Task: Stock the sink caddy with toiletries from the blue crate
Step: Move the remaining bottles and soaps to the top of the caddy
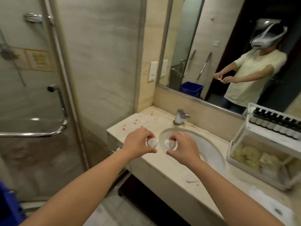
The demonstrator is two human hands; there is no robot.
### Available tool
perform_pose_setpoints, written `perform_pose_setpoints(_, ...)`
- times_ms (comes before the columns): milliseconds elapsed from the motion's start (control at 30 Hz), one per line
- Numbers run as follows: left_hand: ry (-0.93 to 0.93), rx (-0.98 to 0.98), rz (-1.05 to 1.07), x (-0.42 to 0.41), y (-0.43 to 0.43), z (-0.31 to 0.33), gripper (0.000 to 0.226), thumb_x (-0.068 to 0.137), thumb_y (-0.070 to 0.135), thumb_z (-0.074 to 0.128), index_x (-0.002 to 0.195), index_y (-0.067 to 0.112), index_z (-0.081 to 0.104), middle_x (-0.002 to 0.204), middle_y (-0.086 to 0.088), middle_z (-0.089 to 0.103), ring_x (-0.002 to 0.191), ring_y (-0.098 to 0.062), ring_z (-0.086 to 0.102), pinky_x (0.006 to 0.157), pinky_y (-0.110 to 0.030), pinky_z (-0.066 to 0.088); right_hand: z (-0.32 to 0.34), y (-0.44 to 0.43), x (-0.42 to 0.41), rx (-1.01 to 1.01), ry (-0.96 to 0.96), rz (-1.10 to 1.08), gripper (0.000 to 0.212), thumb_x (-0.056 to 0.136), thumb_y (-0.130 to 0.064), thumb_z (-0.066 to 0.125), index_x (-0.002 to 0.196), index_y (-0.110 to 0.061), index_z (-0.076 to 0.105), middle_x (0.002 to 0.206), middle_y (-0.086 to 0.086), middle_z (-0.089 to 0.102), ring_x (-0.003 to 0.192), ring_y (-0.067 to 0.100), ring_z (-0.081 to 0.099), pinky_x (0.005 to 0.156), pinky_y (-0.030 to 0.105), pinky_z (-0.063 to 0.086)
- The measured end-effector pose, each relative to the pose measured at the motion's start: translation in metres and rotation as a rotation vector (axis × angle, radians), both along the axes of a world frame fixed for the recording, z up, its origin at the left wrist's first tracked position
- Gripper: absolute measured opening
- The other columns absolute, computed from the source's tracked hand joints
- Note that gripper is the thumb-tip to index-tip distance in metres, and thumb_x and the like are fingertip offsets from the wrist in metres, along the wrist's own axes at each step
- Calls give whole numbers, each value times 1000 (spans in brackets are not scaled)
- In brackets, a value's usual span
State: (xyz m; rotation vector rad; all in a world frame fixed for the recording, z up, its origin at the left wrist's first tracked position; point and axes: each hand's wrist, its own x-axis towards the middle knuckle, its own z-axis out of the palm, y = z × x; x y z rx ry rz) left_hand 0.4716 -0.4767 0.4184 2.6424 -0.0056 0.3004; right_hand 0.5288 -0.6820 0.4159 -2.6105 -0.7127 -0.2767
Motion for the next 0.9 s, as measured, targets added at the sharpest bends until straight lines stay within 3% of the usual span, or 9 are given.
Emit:
perform_pose_setpoints(167, -75, 99, -111, 48, -71, 8, 50, 63, 57, 80, 103, 34, 63, 97, 13, 59, 92, -10, 52, 82, -31, 44, 4, -74, 33, 36, -8, -67, 43, 62, -41, 80, 98, -31, 59, 97, -17, 52, 100, 11, 47, 81, 26, 30)
perform_pose_setpoints(300, -130, 130, -201, 83, -125, 16, 54, 61, 60, 80, 104, 31, 64, 97, 12, 61, 91, -11, 53, 81, -32, 45, 8, -131, 53, 103, -10, -120, 45, 59, -39, 82, 98, -29, 62, 97, -15, 55, 100, 12, 50, 86, 31, 37)
perform_pose_setpoints(500, -162, 77, -336, 131, -191, 28, 51, 60, 60, 82, 98, 32, 63, 93, 18, 56, 89, -5, 50, 77, -24, 42, 18, -201, 77, 230, -11, -217, 46, 60, -34, 86, 99, -29, 64, 97, -15, 54, 100, 10, 51, 88, 32, 42)
perform_pose_setpoints(700, -158, 7, -468, 185, -248, 38, 52, 60, 58, 82, 101, 32, 65, 93, 19, 55, 89, -3, 49, 80, -28, 44, 23, -258, 102, 413, 52, -358, 47, 57, -29, 90, 95, -31, 62, 99, -13, 57, 97, 9, 55, 86, 32, 49)
perform_pose_setpoints(900, -132, -49, -599, 250, -295, 45, 54, 57, 66, 76, 101, 40, 59, 96, 24, 55, 89, 3, 49, 80, -24, 45, 35, -302, 132, 494, 68, -483, 49, 58, -28, 91, 98, -32, 62, 103, -17, 55, 95, -6, 53, 79, 14, 41)
